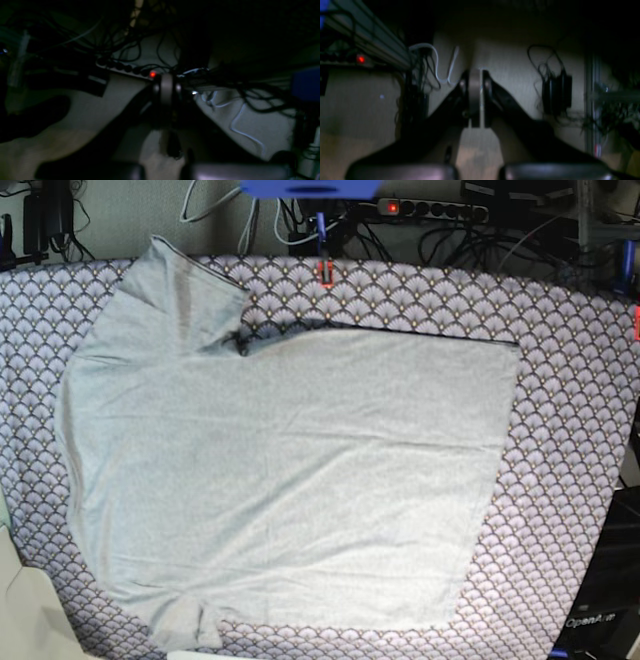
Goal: Fold the T-shirt properly
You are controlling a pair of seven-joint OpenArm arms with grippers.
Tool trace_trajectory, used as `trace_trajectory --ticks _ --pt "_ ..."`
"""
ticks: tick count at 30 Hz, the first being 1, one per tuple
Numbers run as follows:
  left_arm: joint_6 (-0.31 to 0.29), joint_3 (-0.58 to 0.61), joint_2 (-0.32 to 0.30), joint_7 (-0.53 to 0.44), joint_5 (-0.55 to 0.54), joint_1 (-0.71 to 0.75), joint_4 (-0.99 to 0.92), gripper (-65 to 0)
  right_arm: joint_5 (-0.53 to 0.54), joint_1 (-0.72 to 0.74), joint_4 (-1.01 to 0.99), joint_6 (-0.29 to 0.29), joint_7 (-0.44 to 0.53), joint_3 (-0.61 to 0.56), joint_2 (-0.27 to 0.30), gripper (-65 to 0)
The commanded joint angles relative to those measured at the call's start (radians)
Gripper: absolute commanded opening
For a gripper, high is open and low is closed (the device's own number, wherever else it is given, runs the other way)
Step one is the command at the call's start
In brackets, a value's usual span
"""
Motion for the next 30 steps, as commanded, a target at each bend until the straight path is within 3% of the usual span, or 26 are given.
trace_trajectory --ticks 1,5,10,19,22,27,30 --pt "0.000 0.001 -0.007 -0.036 -0.004 0.030 -0.004 -65.0 0.002 -0.058 0.043 -0.012 0.022 0.002 0.010 -65.0" --pt "0.002 -0.001 -0.021 -0.097 -0.004 0.057 -0.004 -65.0 0.004 -0.189 0.283 -0.015 0.021 0.005 0.008 -65.0" --pt "0.005 -0.001 -0.026 -0.099 -0.007 0.074 -0.004 -65.0 0.004 -0.314 0.514 -0.052 0.018 0.049 0.005 -65.0" --pt "0.000 -0.001 -0.027 -0.103 -0.054 0.160 0.027 -65.0 0.004 -0.373 0.625 -0.052 0.005 0.074 0.005 -65.0" --pt "0.000 -0.001 -0.029 -0.103 -0.057 0.235 0.163 -65.0 0.004 -0.371 0.625 -0.052 0.005 0.074 0.005 -65.0" --pt "0.016 -0.012 -0.058 -0.083 -0.058 0.453 0.578 -65.0 0.002 -0.371 0.625 -0.052 0.005 0.074 0.005 -65.0" --pt "0.016 -0.088 -0.060 0.043 -0.049 0.576 0.846 -65.0 0.002 -0.368 0.625 -0.052 0.005 0.074 0.007 -65.0"
